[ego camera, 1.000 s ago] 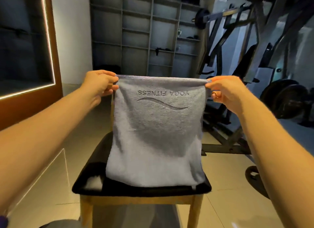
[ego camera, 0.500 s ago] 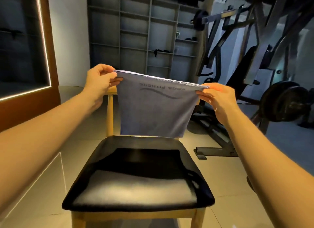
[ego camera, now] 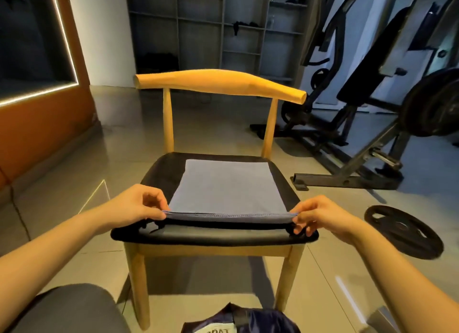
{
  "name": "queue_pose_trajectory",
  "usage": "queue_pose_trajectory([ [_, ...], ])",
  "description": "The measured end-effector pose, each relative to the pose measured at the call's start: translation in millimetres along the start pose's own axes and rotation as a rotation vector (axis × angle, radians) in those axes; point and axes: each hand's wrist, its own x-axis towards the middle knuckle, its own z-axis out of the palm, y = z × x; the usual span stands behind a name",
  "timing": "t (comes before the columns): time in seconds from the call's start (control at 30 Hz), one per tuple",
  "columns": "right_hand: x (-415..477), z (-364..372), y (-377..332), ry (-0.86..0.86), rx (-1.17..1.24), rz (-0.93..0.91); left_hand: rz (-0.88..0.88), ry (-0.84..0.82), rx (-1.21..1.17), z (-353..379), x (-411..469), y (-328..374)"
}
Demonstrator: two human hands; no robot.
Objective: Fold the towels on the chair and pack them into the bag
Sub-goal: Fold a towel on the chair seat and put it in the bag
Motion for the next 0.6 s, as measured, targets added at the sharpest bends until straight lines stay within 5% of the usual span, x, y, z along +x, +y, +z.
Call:
queue_pose_trajectory([
  [0.3,-22,-7,-11,-0.193,-0.060,0.020,-0.023,-0.164,0.065,-11,-12,8],
  [0.43,-33,-22,-21,-0.258,-0.020,-0.034,0.006,-0.314,0.005,-26,-23,25],
  [0.6,-32,-44,-37,-0.306,0.127,-0.128,0.078,-0.287,-0.206,-50,-19,41],
])
